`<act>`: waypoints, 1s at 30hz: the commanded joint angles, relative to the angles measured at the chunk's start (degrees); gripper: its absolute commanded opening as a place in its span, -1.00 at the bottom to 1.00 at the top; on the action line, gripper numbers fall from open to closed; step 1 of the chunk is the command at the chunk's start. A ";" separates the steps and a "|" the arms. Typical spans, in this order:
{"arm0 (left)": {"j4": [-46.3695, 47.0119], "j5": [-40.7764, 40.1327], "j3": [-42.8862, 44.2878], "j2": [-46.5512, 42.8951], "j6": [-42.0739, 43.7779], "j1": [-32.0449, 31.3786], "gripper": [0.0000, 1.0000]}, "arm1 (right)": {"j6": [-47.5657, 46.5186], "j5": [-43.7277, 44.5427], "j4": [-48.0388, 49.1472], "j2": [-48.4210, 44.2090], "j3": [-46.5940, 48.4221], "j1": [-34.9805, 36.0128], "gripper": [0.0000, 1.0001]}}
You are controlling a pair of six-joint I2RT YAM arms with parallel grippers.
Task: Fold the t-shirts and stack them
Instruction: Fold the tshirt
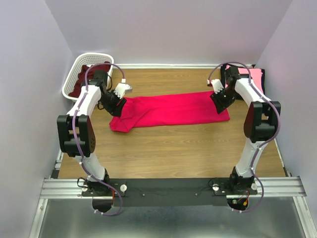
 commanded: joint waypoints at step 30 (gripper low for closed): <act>5.69 -1.81 5.68 13.63 -6.37 -9.55 -0.91 | 6.18 -12.26 -4.97 4.32 3.18 1.86 -0.08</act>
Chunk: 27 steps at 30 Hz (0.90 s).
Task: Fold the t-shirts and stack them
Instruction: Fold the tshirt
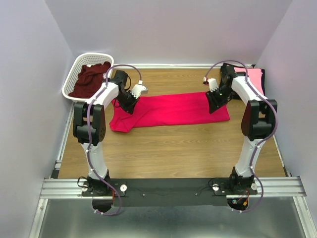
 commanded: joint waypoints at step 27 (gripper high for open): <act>-5.84 -0.27 2.56 2.69 4.53 -0.59 -0.20 | -1.65 1.58 1.09 1.07 -2.98 0.16 -0.09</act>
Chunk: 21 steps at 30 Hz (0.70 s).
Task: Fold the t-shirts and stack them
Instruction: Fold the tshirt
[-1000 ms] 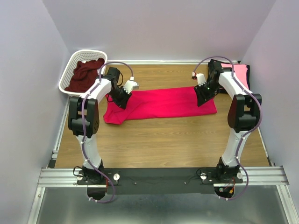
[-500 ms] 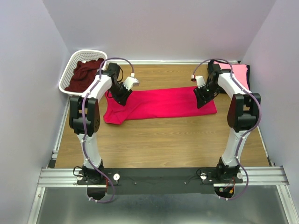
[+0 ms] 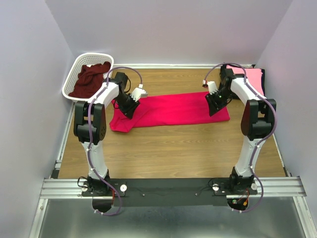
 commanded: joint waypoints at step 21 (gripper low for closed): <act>-3.61 -8.17 22.62 5.20 5.03 -0.30 -1.00 | -0.63 0.27 0.94 0.74 -1.07 0.16 -0.10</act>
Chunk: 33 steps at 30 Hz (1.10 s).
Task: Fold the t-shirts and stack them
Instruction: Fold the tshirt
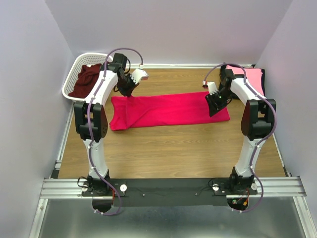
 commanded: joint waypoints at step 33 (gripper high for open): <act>7.89 -9.65 7.57 7.09 18.19 1.98 -0.85 | 4.49 -14.31 -0.27 2.49 10.16 1.82 -0.11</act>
